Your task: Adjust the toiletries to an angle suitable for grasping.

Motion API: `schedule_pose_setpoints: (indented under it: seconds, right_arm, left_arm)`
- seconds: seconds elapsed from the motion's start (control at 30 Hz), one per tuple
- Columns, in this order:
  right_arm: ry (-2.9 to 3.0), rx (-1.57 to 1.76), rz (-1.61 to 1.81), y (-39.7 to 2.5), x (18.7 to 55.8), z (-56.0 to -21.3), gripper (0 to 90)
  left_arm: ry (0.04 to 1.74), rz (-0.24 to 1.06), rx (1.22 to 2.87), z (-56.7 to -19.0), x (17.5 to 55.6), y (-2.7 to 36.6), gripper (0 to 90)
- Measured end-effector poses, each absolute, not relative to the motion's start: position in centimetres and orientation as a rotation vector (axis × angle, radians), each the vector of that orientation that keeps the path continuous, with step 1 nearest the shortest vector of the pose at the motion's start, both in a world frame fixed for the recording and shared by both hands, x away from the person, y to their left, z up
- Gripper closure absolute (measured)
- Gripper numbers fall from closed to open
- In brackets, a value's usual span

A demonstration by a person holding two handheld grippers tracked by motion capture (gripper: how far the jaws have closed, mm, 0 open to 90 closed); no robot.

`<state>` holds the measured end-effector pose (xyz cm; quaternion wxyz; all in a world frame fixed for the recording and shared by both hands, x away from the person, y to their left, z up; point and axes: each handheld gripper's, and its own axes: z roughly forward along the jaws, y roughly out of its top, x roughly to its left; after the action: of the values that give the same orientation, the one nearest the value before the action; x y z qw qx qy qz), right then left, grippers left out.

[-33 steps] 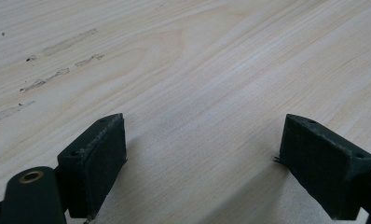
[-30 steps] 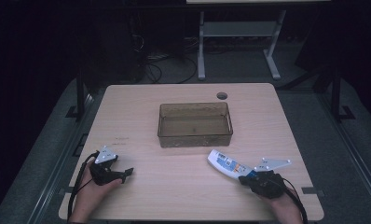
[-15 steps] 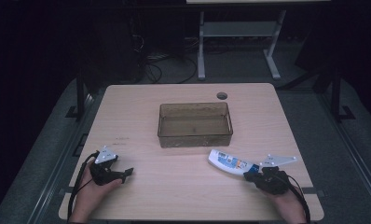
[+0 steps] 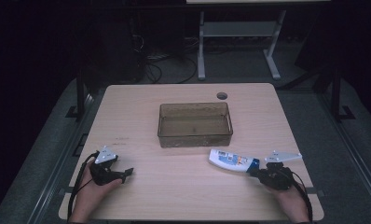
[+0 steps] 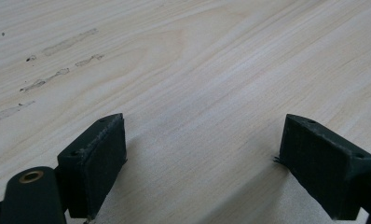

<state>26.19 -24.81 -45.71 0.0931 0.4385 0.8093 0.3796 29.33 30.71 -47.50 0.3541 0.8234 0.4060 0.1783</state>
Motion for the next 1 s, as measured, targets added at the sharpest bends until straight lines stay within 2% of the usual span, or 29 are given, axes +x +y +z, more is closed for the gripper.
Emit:
schedule_pose_setpoints:
  seconds: [0.77, 1.0]
  right_arm:
    - [2.303, 1.37, 1.112, -26.8, 29.0, -46.0, 90.0]
    - [2.3, 1.364, 1.148, -26.6, 28.9, -45.5, 90.0]
  left_arm:
    - [1.052, 0.463, 2.128, -47.5, 29.4, 30.7, 13.3]
    - [1.053, 0.464, 2.128, -47.5, 29.4, 30.6, 13.3]
